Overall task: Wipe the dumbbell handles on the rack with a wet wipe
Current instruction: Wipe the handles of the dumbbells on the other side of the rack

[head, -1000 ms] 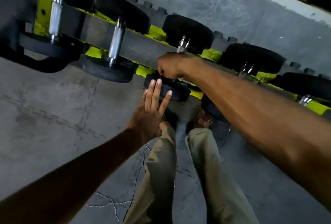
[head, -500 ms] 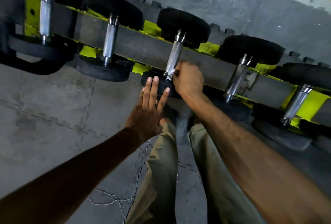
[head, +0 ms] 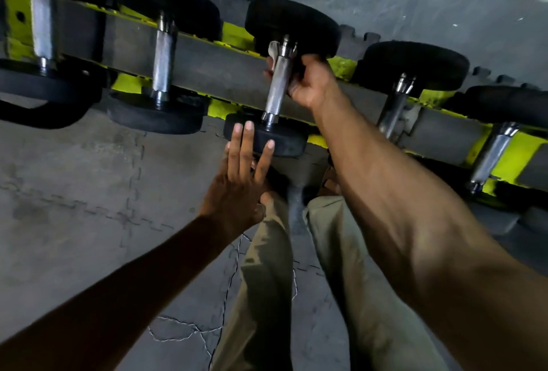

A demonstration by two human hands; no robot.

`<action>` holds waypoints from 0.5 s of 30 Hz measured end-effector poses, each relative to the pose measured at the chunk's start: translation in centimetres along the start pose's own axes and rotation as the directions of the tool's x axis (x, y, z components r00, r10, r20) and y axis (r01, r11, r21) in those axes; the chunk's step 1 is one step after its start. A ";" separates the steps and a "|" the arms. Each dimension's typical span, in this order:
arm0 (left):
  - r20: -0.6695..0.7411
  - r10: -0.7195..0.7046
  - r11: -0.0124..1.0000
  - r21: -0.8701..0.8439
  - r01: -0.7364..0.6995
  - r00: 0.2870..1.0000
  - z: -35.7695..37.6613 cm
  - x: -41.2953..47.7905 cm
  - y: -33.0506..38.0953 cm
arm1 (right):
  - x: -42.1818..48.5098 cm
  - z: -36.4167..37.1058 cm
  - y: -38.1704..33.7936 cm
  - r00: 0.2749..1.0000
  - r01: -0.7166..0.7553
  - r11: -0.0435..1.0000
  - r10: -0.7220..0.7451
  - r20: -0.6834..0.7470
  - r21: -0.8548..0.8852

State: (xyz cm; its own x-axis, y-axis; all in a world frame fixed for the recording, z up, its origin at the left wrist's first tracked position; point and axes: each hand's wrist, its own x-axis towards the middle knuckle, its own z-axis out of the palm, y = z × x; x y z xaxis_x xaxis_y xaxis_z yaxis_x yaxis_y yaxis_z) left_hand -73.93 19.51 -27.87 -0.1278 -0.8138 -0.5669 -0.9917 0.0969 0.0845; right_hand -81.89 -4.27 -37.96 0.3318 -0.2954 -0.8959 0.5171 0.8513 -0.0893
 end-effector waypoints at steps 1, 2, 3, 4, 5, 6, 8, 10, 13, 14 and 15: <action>0.002 0.004 1.000 0.000 -0.004 1.000 0.1 0.0 0.1 | -0.2 -0.1 0.6 1.000 0.024 1.000 -0.024 -0.019 0.013; 0.001 0.005 1.000 0.006 -0.005 1.000 0.1 -0.1 0.1 | -0.6 -0.2 1.2 0.998 0.061 0.998 -0.060 -0.031 0.011; -0.004 0.004 1.000 0.011 -0.004 1.000 0.2 -0.1 0.2 | -1.1 -0.4 1.8 0.992 0.110 0.994 -0.111 -0.059 -0.021; -0.013 0.002 1.000 0.012 -0.002 1.000 0.2 -0.1 0.2 | -1.7 -0.5 2.2 0.980 0.167 0.983 -0.175 -0.100 -0.076; -0.026 -0.003 1.000 0.010 0.003 1.000 0.2 0.0 0.2 | -1.9 -0.7 2.5 0.955 0.239 0.958 -0.262 -0.143 -0.158; -0.037 -0.009 1.000 0.004 0.009 0.999 0.2 0.0 0.2 | -2.2 -0.9 2.8 0.915 0.322 0.913 -0.367 -0.165 -0.249; -0.050 -0.017 1.000 -0.005 0.017 0.999 0.3 0.1 0.3 | -2.7 -1.6 3.2 0.775 0.500 0.703 -0.624 -0.100 -0.506; -0.068 -0.012 1.000 -0.018 0.011 0.998 0.6 0.2 0.3 | -3.6 -2.7 3.5 0.558 0.545 0.222 -0.816 0.152 -0.808; -0.078 -0.011 0.999 -0.035 0.008 0.997 0.7 0.2 0.3 | -5.0 -3.4 4.2 0.346 0.489 -0.483 -0.657 0.670 -0.726; -0.069 -0.011 0.999 -0.036 0.009 0.998 0.6 0.1 0.2 | -5.2 -3.4 4.2 0.309 0.472 -0.621 -0.549 0.777 -0.626; -0.062 -0.011 0.999 -0.035 0.009 0.998 0.5 0.1 0.2 | -4.7 -3.3 3.9 0.297 0.432 -0.708 -0.473 0.830 -0.558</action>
State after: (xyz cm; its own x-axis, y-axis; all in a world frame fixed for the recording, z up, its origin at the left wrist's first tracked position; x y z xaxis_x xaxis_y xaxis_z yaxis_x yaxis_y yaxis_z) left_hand -74.13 19.72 -28.36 -0.1155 -0.8489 -0.5158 -0.9917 0.0693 0.1079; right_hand -84.01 1.89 -35.52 0.5088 -0.8499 0.1374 -0.6632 -0.4887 -0.5669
